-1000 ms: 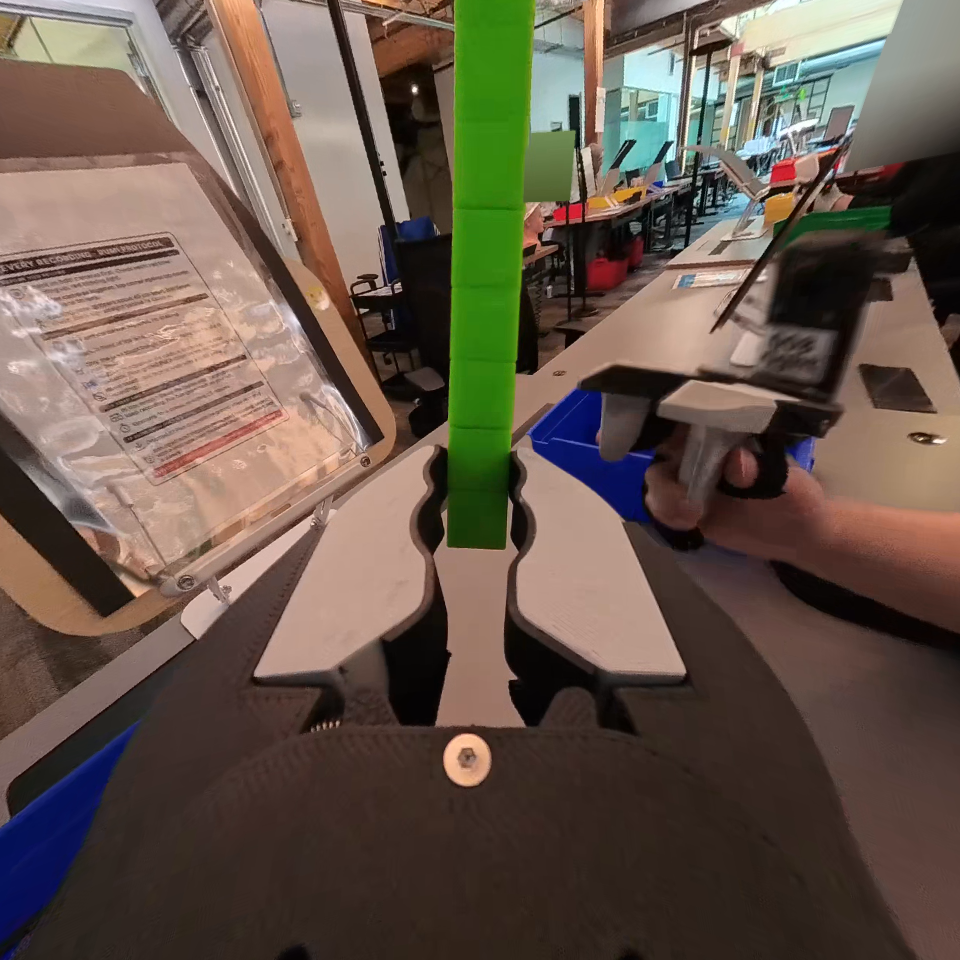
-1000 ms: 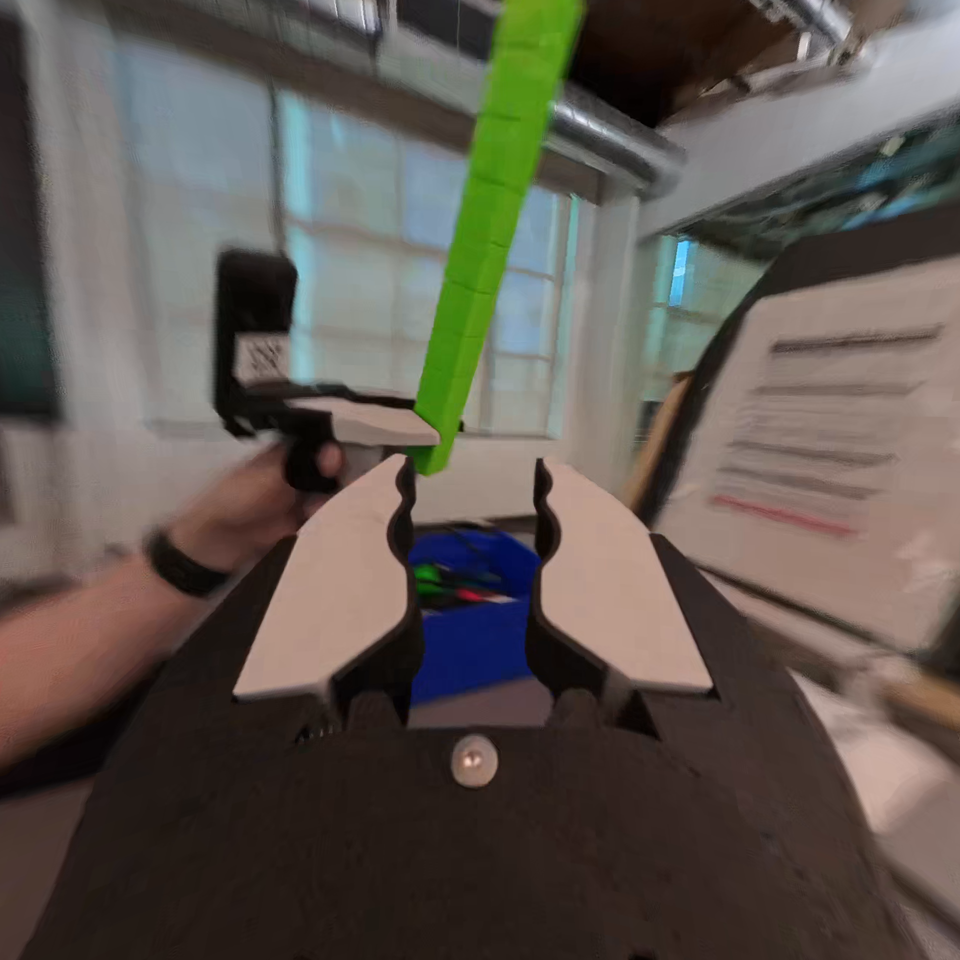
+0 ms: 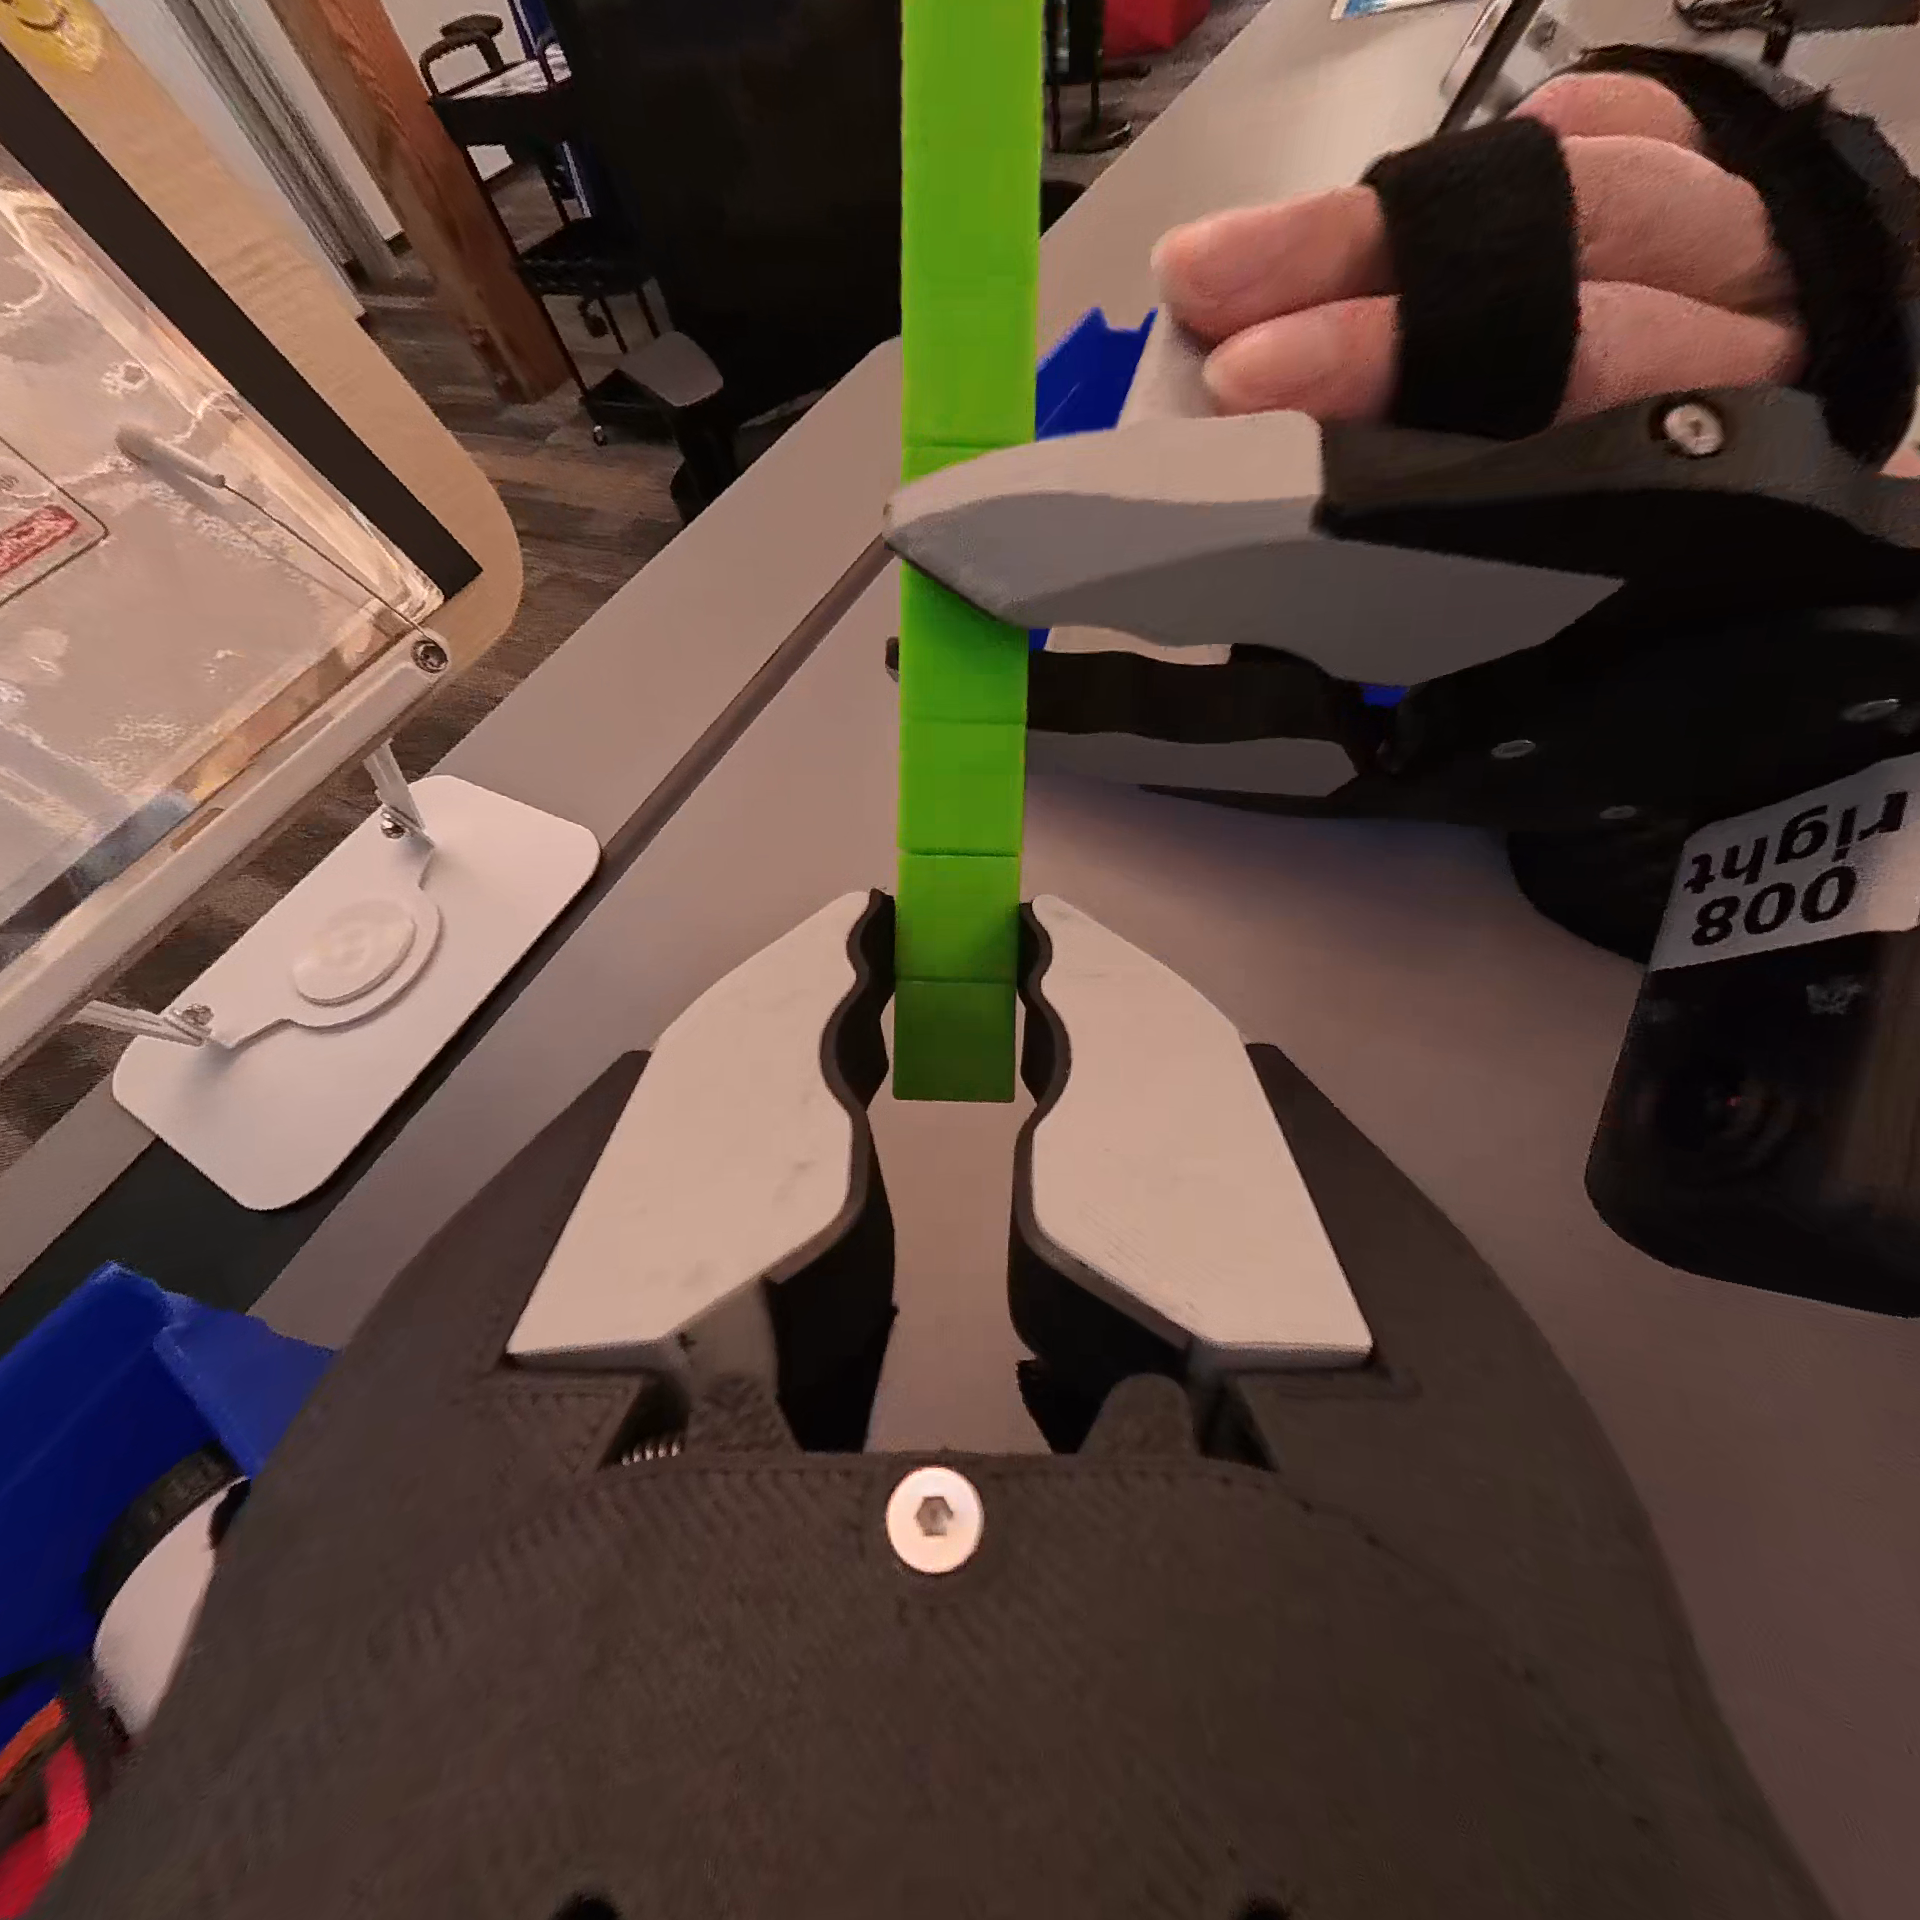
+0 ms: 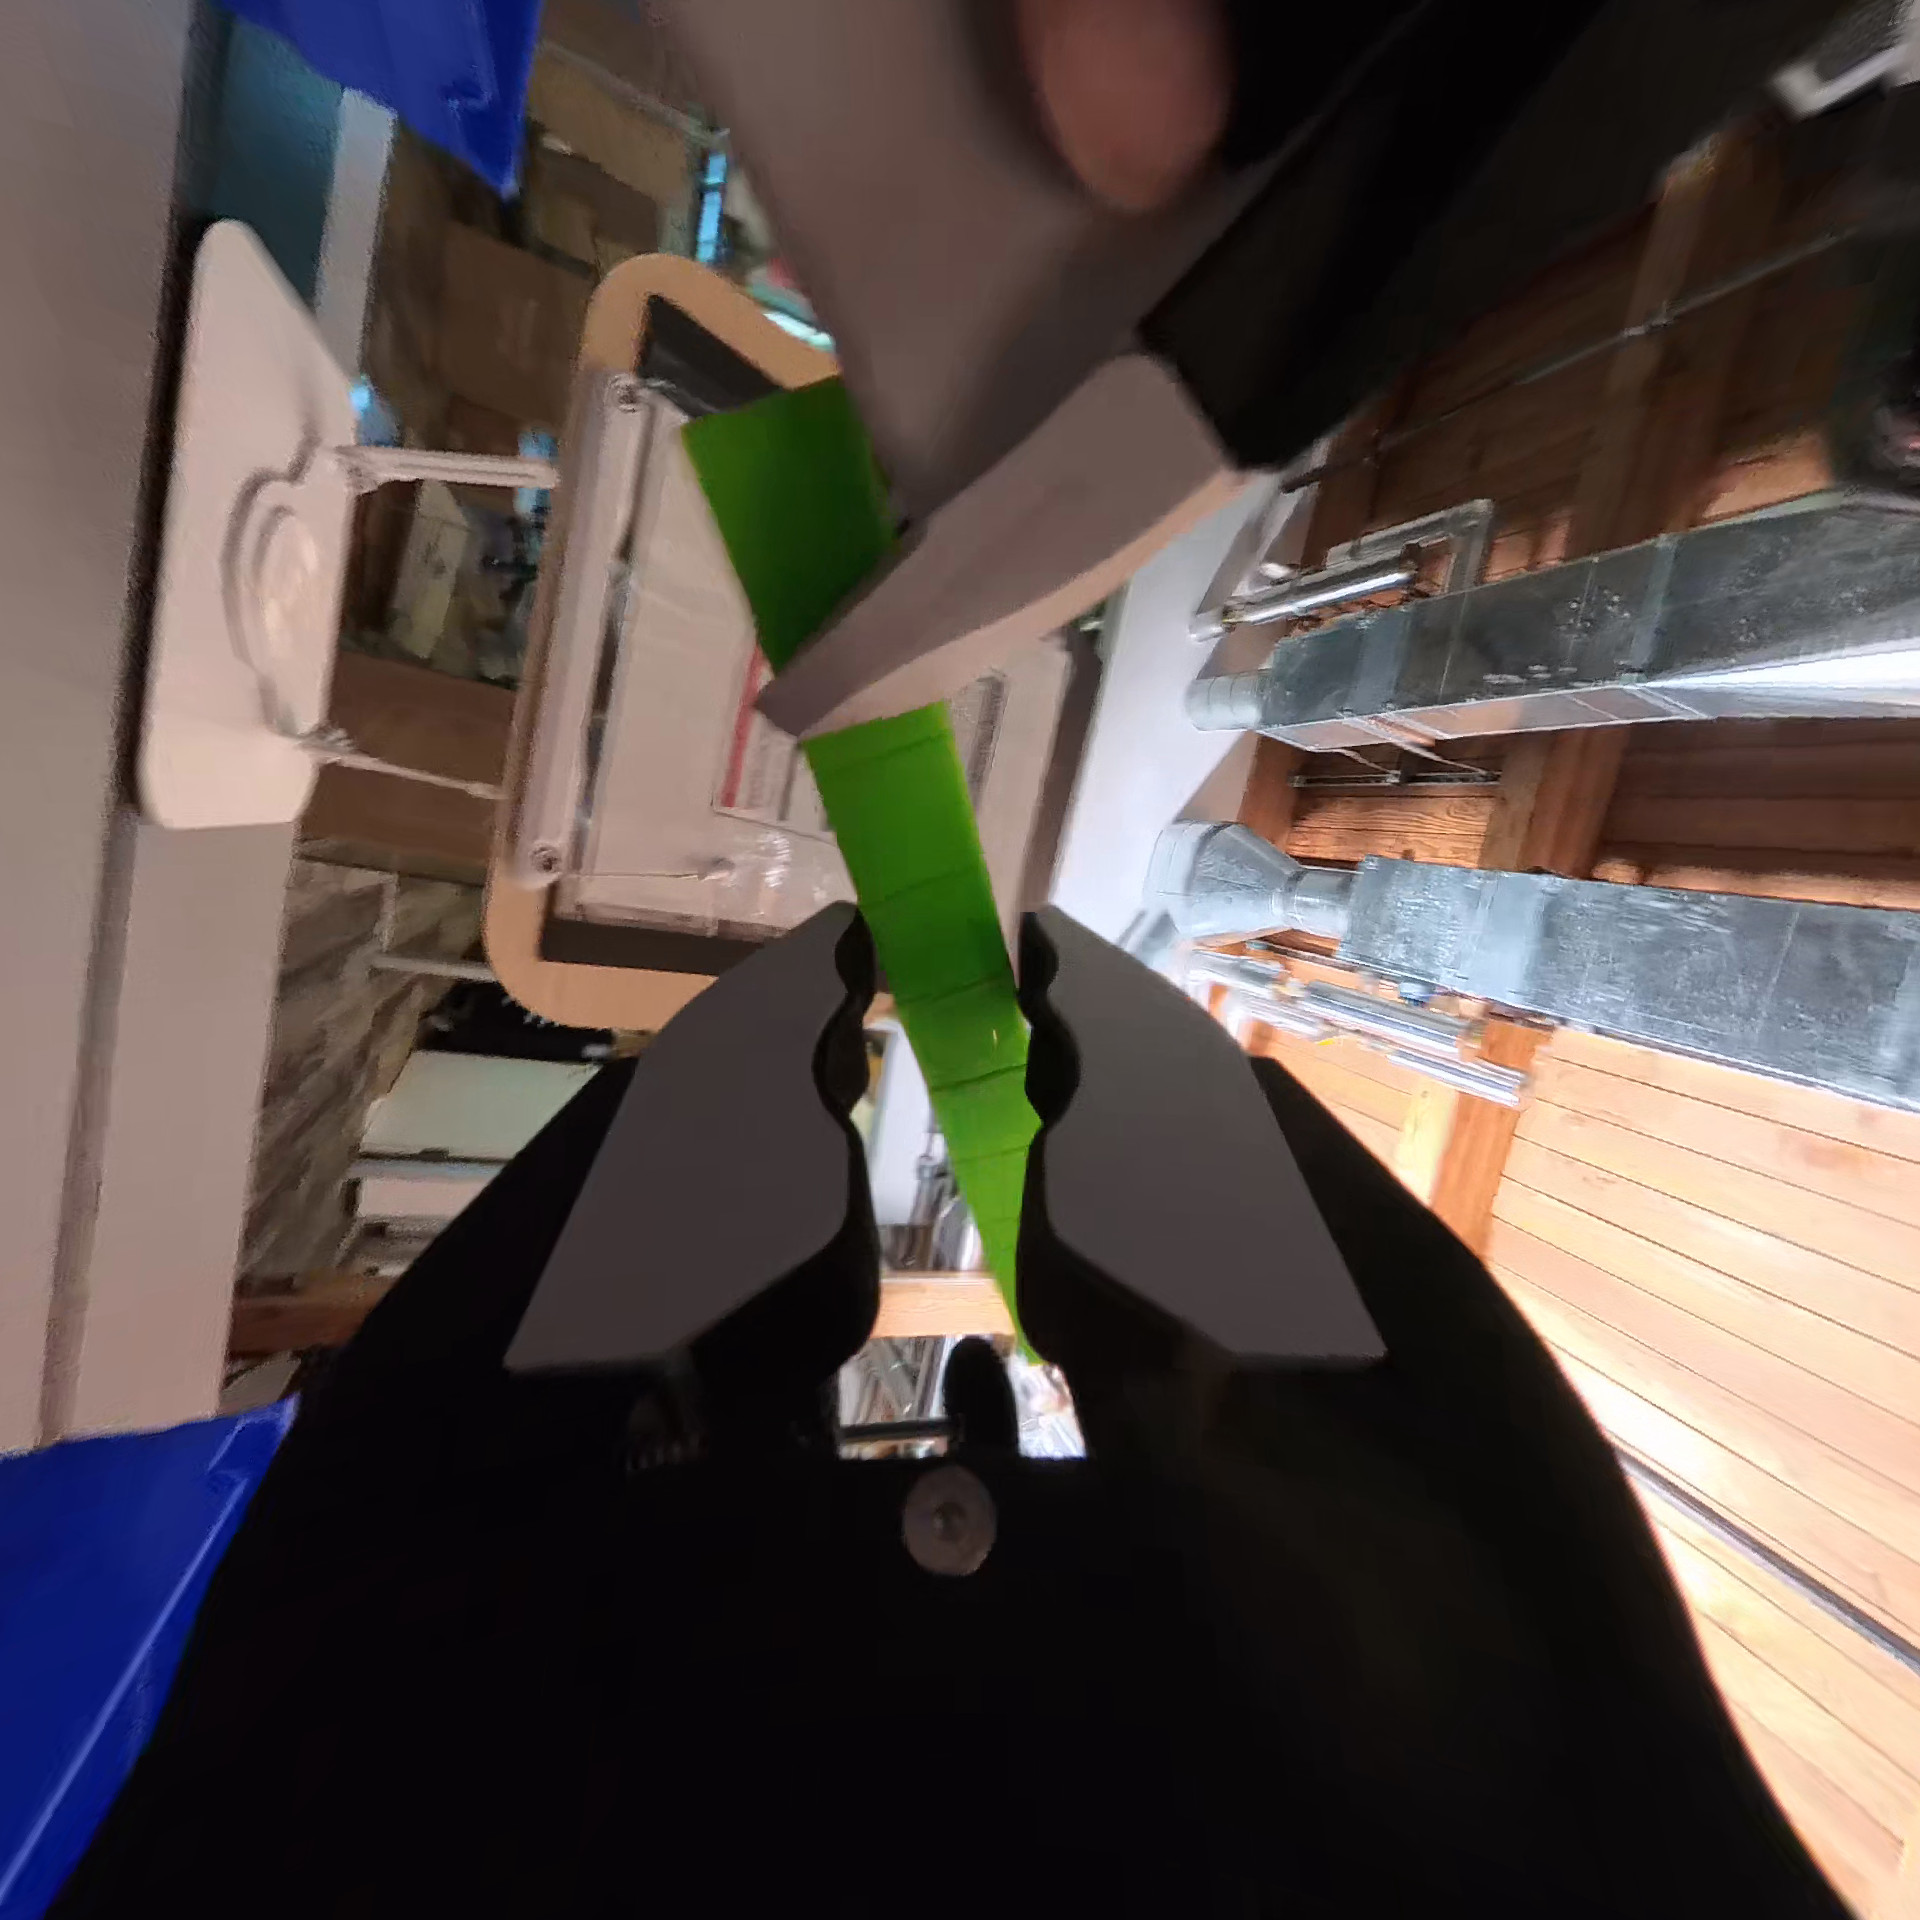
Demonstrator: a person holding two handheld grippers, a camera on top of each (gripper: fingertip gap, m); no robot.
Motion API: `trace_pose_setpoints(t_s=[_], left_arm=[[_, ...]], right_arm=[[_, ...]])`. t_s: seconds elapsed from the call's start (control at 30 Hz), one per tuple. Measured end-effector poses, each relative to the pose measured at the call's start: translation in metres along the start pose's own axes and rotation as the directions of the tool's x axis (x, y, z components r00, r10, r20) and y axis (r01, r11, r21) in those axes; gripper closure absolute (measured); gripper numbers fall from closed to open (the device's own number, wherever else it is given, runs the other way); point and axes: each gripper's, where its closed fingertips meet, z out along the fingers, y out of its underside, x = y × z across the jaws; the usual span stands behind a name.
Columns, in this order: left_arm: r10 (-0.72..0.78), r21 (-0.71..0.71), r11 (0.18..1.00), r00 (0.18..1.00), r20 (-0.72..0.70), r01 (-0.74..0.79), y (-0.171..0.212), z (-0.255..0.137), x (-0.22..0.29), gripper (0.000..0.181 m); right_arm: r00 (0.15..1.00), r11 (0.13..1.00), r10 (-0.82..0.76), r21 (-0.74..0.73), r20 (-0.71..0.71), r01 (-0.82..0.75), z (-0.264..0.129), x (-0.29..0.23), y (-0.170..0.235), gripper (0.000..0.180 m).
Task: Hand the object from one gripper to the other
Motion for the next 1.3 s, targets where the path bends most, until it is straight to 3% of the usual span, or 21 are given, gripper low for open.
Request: trace_pose_setpoints(t_s=[0.07,0.17,0.23,0.3,0.37,0.43,0.53,0.63,0.7,0.77,0.87,1.03,1.13,1.2,1.3], left_arm=[[0.017,0.018,1.0,1.0,0.009,-0.017,-0.003,-0.002,0.0,0.14],[0.03,0.023,0.999,0.994,0.106,-0.033,-0.013,-0.015,-0.012,0.113],[0.022,0.081,0.996,0.987,0.158,-0.035,-0.029,-0.035,-0.019,0.098],[0.002,0.223,0.974,0.988,0.155,-0.037,-0.056,-0.062,-0.016,0.094],[-0.015,0.343,0.939,0.991,0.136,-0.033,-0.076,-0.089,-0.013,0.095],[-0.023,0.399,0.917,0.993,0.112,-0.024,-0.085,-0.106,-0.01,0.097],[-0.032,0.39,0.921,0.997,0.076,0.0,-0.082,-0.109,-0.01,0.098],[-0.052,0.39,0.919,0.999,-0.006,0.05,-0.08,-0.097,-0.003,0.105],[-0.072,0.39,0.916,0.995,-0.069,0.093,-0.079,-0.086,0.006,0.109],[-0.137,0.387,0.909,0.987,-0.08,0.157,-0.079,-0.078,0.008,0.114],[-0.213,0.459,0.853,0.969,-0.129,0.249,-0.093,-0.084,0.022,0.116],[-0.03,0.49,0.871,0.999,-0.028,0.04,-0.101,-0.083,0.048,0.111],[0.047,0.426,0.905,0.993,-0.11,0.004,-0.092,-0.076,0.066,0.143],[0.08,0.389,0.921,0.99,-0.12,-0.027,-0.088,-0.073,0.072,0.144],[0.122,0.308,0.948,0.984,-0.131,-0.076,-0.078,-0.064,0.081,0.131]], right_arm=[[0.998,1.0,0.02,-0.004,0.052,-0.02,0.0,-0.009,0.001,0.156],[0.996,0.995,0.084,-0.045,0.023,-0.083,0.002,-0.002,0.013,0.157],[0.971,0.969,0.239,-0.068,0.012,-0.238,0.002,0.005,0.026,0.157],[0.903,0.901,0.43,-0.073,0.002,-0.428,0.001,0.013,0.041,0.157],[0.778,0.777,0.628,-0.036,-0.011,-0.628,-0.003,0.027,0.052,0.157],[0.574,0.572,0.819,0.063,0.017,-0.818,-0.009,0.047,0.055,0.157],[0.172,0.126,0.966,0.228,0.194,-0.966,-0.025,0.079,0.052,0.157],[-0.188,-0.363,0.852,0.294,0.488,-0.884,-0.045,0.108,0.049,0.157],[-0.318,-0.608,0.684,0.272,0.657,-0.746,-0.057,0.122,0.051,0.157],[-0.344,-0.745,0.567,0.287,0.749,-0.603,-0.069,0.13,0.056,0.157],[-0.354,-0.816,0.516,0.324,0.78,-0.478,-0.074,0.13,0.062,0.157],[-0.332,-0.947,0.272,0.19,0.903,-0.26,-0.086,0.133,0.049,0.157],[-0.324,-0.981,0.164,0.119,0.932,-0.153,-0.088,0.128,0.041,0.157],[-0.29,-0.985,0.141,0.104,0.946,-0.14,-0.091,0.125,0.032,0.157],[-0.255,-0.975,0.159,0.11,0.954,-0.195,-0.094,0.123,0.016,0.157]])
